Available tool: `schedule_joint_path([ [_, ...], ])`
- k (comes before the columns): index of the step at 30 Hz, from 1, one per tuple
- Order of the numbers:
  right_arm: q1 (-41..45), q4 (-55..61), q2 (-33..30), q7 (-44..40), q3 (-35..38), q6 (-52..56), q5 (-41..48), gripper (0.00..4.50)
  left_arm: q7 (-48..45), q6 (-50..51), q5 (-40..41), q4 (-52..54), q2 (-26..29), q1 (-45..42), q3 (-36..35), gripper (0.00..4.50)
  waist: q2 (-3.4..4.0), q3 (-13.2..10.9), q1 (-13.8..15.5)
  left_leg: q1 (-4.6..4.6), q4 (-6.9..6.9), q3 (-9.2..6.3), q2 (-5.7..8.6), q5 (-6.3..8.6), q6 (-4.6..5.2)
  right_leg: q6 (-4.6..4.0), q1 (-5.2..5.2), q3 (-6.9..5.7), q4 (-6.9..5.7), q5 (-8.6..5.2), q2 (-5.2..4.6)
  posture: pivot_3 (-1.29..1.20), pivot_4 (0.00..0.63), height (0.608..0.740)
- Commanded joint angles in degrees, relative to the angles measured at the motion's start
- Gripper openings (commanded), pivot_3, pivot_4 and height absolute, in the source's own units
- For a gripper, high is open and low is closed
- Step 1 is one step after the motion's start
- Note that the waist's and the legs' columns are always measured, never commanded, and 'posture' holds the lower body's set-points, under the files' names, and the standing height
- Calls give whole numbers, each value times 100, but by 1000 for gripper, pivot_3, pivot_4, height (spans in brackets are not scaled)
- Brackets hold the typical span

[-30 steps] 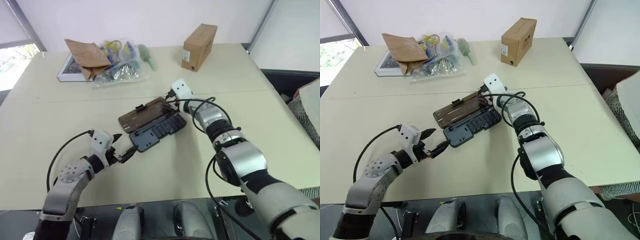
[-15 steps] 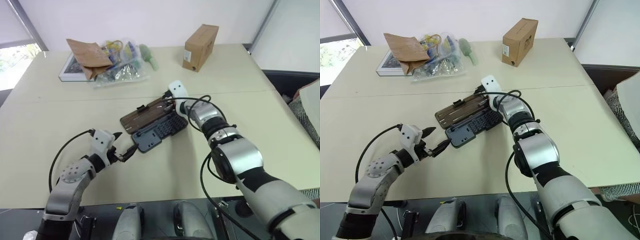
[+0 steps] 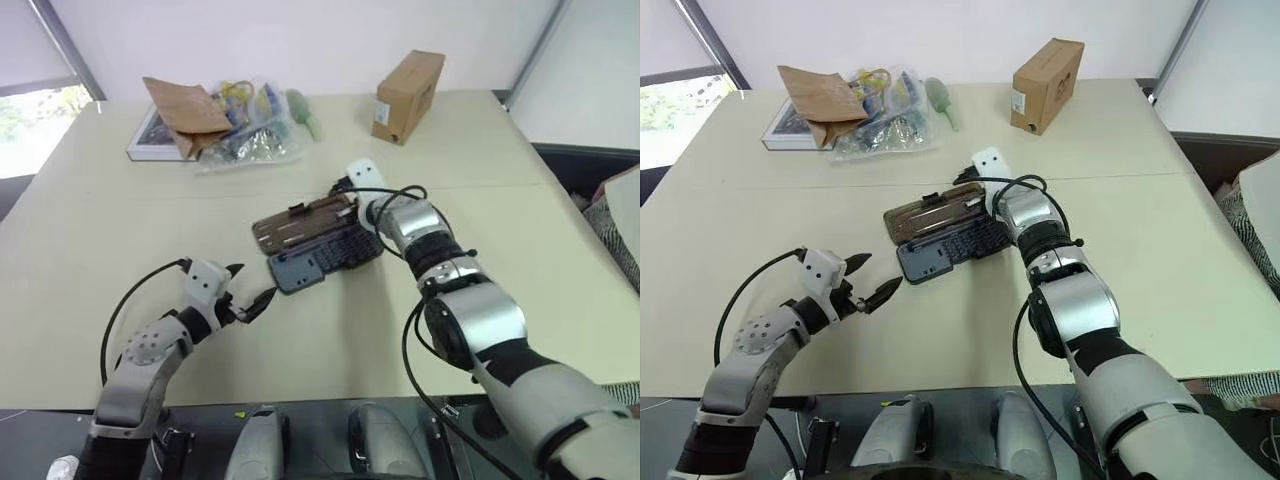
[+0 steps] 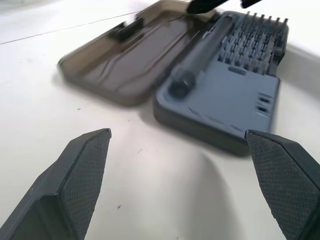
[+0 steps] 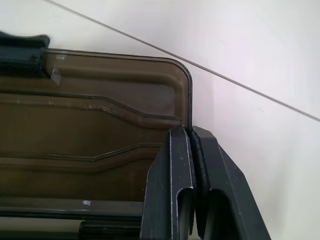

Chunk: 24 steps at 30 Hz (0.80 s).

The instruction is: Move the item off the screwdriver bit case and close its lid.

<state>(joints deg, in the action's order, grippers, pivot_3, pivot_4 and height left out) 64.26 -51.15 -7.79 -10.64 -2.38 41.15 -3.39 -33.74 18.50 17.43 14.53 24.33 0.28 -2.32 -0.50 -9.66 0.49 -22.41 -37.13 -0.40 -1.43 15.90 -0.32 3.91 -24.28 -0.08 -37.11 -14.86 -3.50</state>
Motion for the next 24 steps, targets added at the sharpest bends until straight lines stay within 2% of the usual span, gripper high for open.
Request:
schedule_joint_path([
  [1,-509,1116,-230,482,240,1362,-91,43,-65,-100,-18,-2,55,-95,-5,4500,0,0,35,-2,0,-1,4,0,0,0,1,-1,1,0,-2,0,150,740],
  [6,-1272,3158,-174,509,398,2933,67,43,-194,-121,-40,-171,121,-279,49,4500,0,0,23,-14,1,-4,25,0,1,4,-1,-4,8,1,-15,0,150,740],
  [10,-1746,4670,-234,292,129,3993,264,43,-322,-160,-75,-383,168,-499,98,4500,0,0,-14,-14,1,-3,47,0,2,8,-1,-4,7,1,-13,0,150,740],
  [18,-1978,5788,-402,223,16,5072,489,43,-442,-234,-112,-559,215,-659,106,4500,0,0,-154,-11,2,-7,42,0,3,17,-4,-8,-1,0,3,0,150,740],
  [24,-2076,5904,-241,465,86,5135,420,43,-459,-224,-124,-575,223,-707,91,4500,0,0,-152,-9,2,-8,38,0,3,18,-5,-8,-3,0,8,0,150,740],
])
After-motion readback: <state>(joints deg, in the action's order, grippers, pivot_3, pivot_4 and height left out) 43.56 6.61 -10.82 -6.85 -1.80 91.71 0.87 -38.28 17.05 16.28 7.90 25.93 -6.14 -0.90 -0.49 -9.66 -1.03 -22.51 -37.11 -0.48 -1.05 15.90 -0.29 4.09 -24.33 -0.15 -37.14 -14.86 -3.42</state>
